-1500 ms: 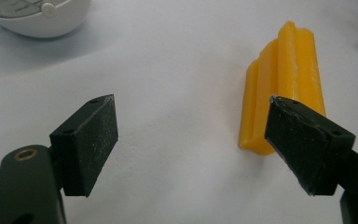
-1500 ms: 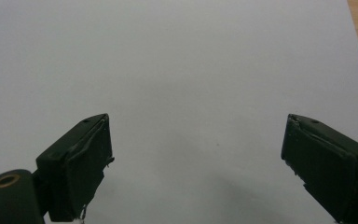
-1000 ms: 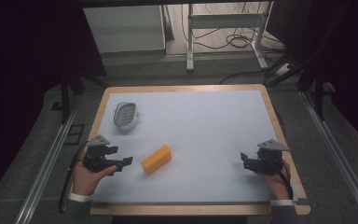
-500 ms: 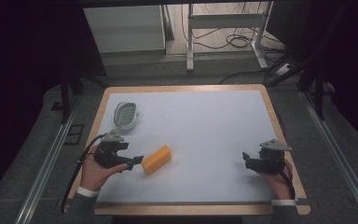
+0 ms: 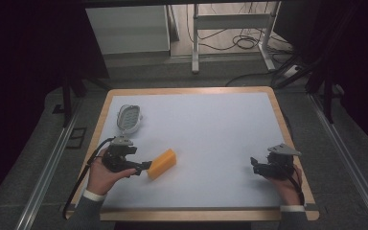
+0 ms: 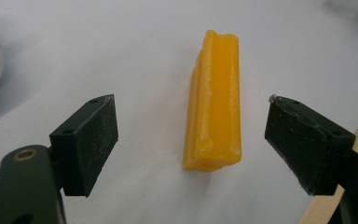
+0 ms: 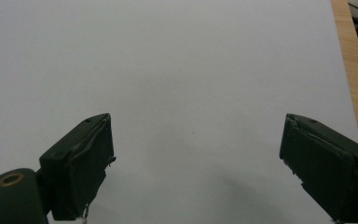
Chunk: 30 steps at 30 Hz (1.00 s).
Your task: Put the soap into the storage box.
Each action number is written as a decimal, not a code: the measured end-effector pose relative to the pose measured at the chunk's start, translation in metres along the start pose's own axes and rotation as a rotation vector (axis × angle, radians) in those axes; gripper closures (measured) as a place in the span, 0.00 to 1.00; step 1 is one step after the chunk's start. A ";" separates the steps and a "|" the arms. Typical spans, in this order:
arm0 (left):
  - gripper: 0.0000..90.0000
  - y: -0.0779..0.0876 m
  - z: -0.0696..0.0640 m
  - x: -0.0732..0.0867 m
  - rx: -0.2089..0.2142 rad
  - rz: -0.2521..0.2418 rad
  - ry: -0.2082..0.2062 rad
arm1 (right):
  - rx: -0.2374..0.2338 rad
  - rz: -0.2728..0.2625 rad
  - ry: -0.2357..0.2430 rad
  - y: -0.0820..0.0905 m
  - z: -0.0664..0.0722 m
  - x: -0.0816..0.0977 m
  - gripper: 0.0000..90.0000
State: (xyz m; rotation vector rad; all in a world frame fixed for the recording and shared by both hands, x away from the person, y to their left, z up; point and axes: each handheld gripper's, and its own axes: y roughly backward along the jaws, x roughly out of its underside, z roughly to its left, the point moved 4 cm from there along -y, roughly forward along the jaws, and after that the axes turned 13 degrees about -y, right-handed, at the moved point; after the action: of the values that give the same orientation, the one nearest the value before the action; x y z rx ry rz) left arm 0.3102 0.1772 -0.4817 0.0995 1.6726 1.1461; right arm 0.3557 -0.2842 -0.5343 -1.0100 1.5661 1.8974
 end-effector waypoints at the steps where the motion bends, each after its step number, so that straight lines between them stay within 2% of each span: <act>1: 0.19 -0.001 -0.001 -0.002 0.002 0.004 -0.007 | 0.002 0.003 0.001 0.000 0.000 0.000 0.11; 14: 0.20 -0.020 -0.009 -0.016 0.029 0.047 -0.043 | 0.004 0.014 0.001 0.000 0.000 0.002 0.11; 17: 0.22 -0.030 -0.010 -0.017 0.046 0.072 -0.038 | 0.007 0.020 0.002 -0.001 -0.001 0.002 0.11; 27: 0.24 -0.048 -0.012 -0.015 0.056 0.125 -0.034 | 0.019 0.036 0.001 -0.003 -0.002 0.005 0.11; 30: 0.28 -0.055 -0.013 -0.014 0.065 0.151 -0.029 | 0.026 0.040 0.005 -0.003 -0.002 0.005 0.11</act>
State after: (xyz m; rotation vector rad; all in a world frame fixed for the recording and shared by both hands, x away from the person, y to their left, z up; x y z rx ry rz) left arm 0.3305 0.1319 -0.5116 0.2861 1.6999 1.1962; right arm 0.3554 -0.2857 -0.5402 -0.9804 1.6208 1.8977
